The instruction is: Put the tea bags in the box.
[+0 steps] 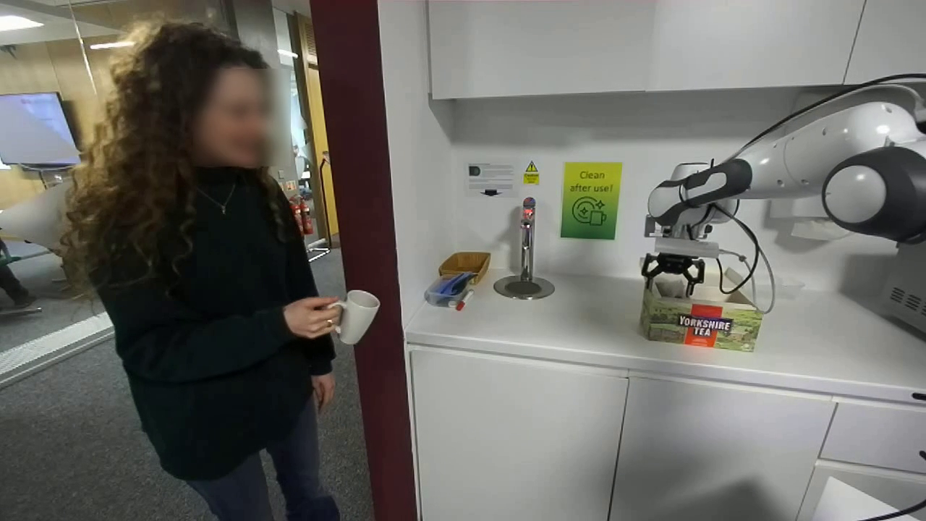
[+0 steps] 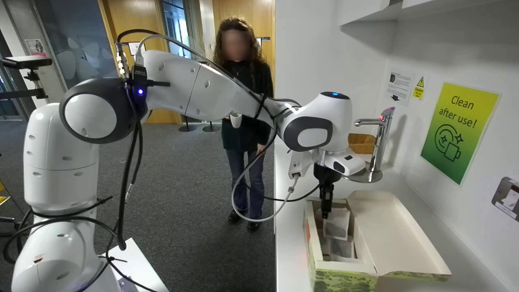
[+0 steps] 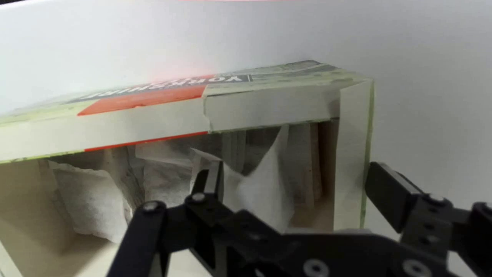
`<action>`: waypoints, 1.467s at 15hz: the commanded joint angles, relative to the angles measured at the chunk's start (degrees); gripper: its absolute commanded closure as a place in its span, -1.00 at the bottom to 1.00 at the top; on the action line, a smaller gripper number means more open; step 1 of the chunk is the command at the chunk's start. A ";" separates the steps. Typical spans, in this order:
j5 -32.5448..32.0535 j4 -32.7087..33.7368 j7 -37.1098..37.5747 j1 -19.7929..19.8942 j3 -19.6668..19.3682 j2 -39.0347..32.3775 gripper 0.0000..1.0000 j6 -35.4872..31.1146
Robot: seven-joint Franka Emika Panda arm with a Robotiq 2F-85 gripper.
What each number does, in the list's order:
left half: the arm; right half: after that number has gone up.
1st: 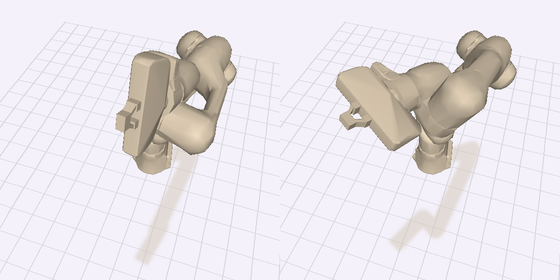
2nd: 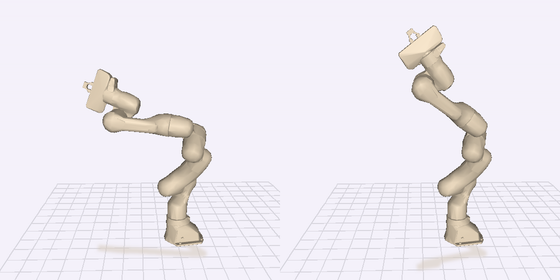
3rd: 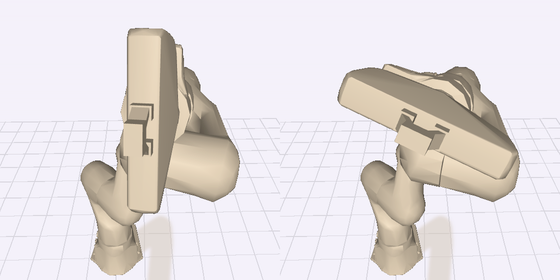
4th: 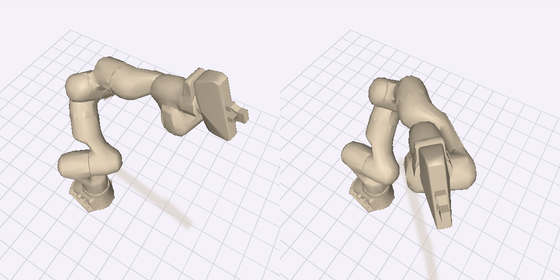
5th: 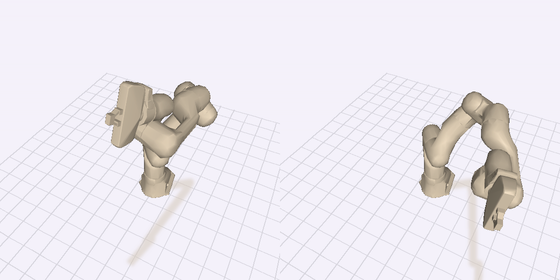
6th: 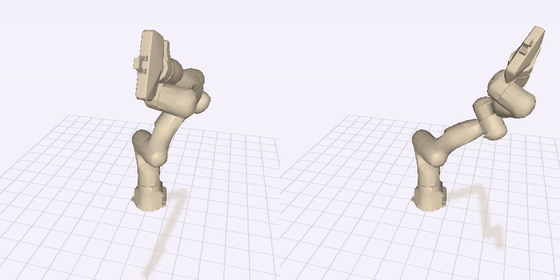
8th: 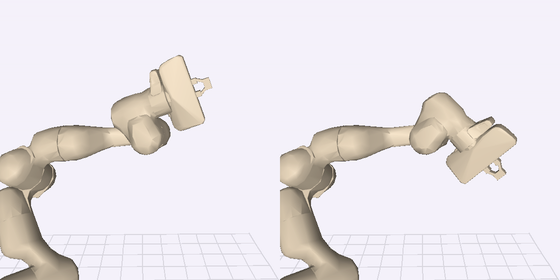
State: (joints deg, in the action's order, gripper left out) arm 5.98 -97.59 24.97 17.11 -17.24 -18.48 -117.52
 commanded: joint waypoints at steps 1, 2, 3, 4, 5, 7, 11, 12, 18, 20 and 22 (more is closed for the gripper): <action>1.09 -0.26 1.31 -0.17 -0.08 -0.03 -1.00 -2.03; 1.09 -0.36 1.25 -0.18 -0.11 0.20 -1.00 -2.15; 1.10 -0.56 1.11 -0.18 -0.12 0.57 -1.00 -2.37; 1.08 -0.86 0.93 -0.18 -0.14 1.04 -1.00 -2.73; 1.00 -1.07 0.80 -0.19 -0.16 1.39 -1.00 -3.04; 0.87 -1.92 0.23 -0.19 -0.19 2.47 -1.00 -4.56; 1.91 -2.62 -2.58 0.25 0.44 4.09 -1.00 -3.13; 2.27 -3.12 -3.35 0.22 0.64 4.92 -1.00 -2.61; 2.05 -8.06 -12.36 -1.26 2.57 13.86 -1.00 4.69; -1.00 -10.45 -12.64 -2.97 3.35 18.34 -1.00 5.17; -4.82 -13.18 -12.05 -4.71 4.65 22.87 -1.00 5.15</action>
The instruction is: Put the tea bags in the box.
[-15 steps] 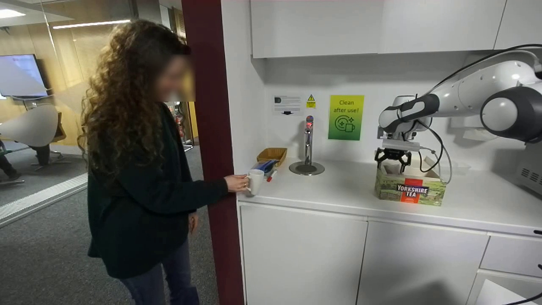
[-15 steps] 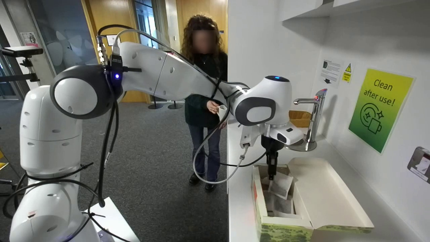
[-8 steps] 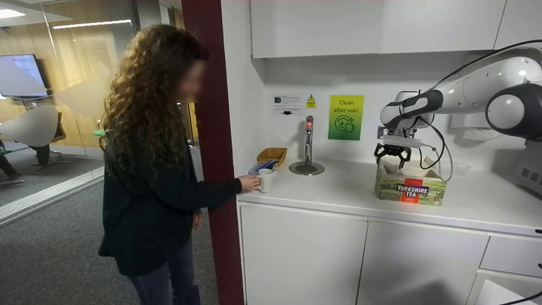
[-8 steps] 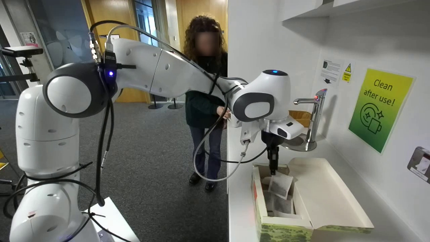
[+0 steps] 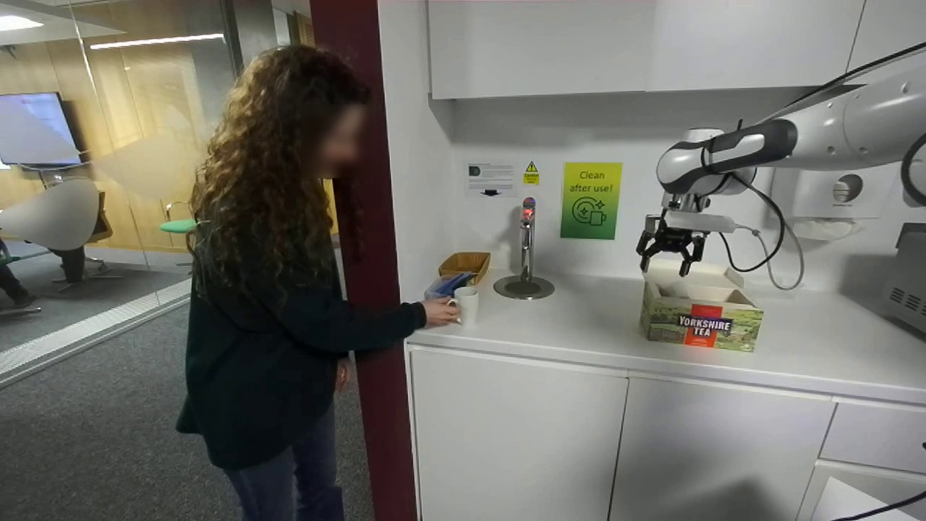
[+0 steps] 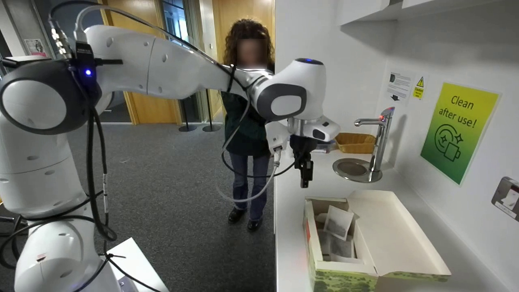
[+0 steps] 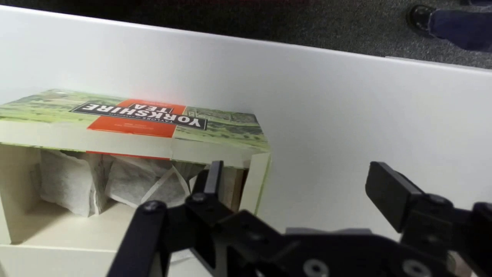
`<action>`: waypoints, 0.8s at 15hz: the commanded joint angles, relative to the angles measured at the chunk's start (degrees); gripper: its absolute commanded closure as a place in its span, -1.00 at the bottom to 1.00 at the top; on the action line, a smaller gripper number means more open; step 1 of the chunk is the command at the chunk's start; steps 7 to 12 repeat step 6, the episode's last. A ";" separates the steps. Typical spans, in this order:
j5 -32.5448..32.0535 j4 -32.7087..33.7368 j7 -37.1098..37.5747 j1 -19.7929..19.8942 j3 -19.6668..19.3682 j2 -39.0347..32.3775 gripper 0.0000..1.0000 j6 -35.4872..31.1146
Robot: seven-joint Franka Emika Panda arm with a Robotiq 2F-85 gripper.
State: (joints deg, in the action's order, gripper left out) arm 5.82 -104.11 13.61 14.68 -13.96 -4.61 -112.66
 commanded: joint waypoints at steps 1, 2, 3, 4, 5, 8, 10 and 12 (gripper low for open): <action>-6.49 -8.15 -0.32 -3.22 2.35 11.36 -1.00 0.29; -7.53 -9.60 -0.47 -3.87 3.28 13.32 -1.00 0.11; -7.54 -10.67 0.19 -4.41 4.13 14.96 -1.00 0.70; -5.76 -5.79 0.05 -3.47 3.14 9.31 -1.00 0.27; -5.87 -6.55 0.38 -3.86 3.69 10.52 -1.00 0.36; -5.86 -6.55 0.40 -3.94 3.73 10.67 -1.00 0.36; -5.86 -6.55 0.40 -3.94 3.73 10.67 -1.00 0.36; -5.86 -6.55 0.40 -3.94 3.73 10.67 -1.00 0.36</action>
